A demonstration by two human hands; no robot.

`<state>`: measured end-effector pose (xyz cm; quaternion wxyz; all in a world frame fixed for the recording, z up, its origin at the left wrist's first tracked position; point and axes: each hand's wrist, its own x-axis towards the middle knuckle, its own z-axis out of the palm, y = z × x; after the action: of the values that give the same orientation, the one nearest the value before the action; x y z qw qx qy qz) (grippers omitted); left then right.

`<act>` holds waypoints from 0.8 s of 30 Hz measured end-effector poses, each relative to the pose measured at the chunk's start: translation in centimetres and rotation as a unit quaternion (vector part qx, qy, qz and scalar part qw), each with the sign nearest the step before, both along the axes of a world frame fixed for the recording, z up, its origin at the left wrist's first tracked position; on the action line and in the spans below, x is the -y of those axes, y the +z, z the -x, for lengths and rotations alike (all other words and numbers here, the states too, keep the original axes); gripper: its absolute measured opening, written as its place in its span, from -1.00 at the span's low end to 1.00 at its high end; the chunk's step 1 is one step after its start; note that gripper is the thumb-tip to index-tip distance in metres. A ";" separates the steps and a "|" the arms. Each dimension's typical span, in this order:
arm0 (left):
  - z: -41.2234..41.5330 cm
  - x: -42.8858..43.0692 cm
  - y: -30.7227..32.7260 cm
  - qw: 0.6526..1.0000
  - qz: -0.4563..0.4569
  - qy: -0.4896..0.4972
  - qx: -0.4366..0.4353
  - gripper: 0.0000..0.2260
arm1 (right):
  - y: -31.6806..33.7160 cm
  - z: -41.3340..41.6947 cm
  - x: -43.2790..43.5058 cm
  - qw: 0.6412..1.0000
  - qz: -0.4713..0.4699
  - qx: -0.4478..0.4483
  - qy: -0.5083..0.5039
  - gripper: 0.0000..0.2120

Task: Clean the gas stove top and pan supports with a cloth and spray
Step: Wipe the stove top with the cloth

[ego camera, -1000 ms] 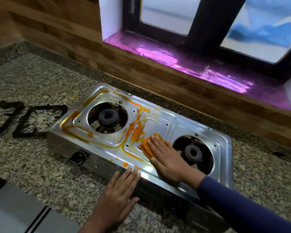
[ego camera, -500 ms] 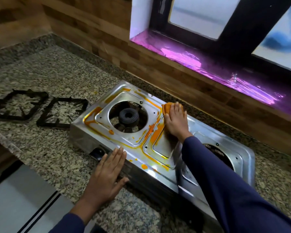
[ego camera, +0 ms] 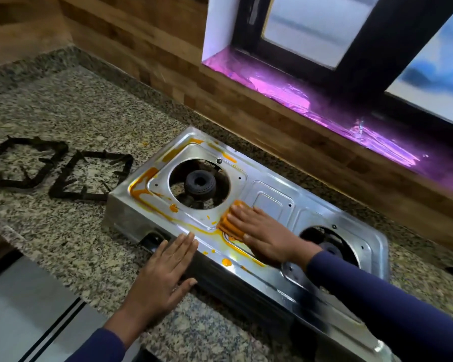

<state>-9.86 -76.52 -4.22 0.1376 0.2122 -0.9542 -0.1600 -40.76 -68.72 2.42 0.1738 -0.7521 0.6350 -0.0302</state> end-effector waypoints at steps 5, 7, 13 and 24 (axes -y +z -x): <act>-0.1 0.2 0.2 1.000 -0.001 -0.010 -0.003 -0.39 | 0.1 -5.3 -5.7 0.994 0.007 0.027 -0.105 -0.46; -0.3 0.5 0.4 1.000 0.004 -0.023 -0.006 -0.40 | -0.1 -8.0 -6.1 0.981 0.014 0.028 -0.192 -0.42; -2.0 2.5 0.4 0.999 0.008 0.029 -0.029 -0.41 | -1.1 -14.5 -1.3 0.918 0.034 -0.015 -0.396 -0.24; -5.0 7.0 0.0 0.996 -0.015 0.081 -0.027 -0.39 | -1.1 -17.6 7.1 0.910 0.050 -0.017 -0.411 -0.23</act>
<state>-4.88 -83.49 -4.26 0.1729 0.2864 -0.9273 -0.1681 -23.15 -75.83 1.31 0.0979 -0.4326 0.8885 -0.1179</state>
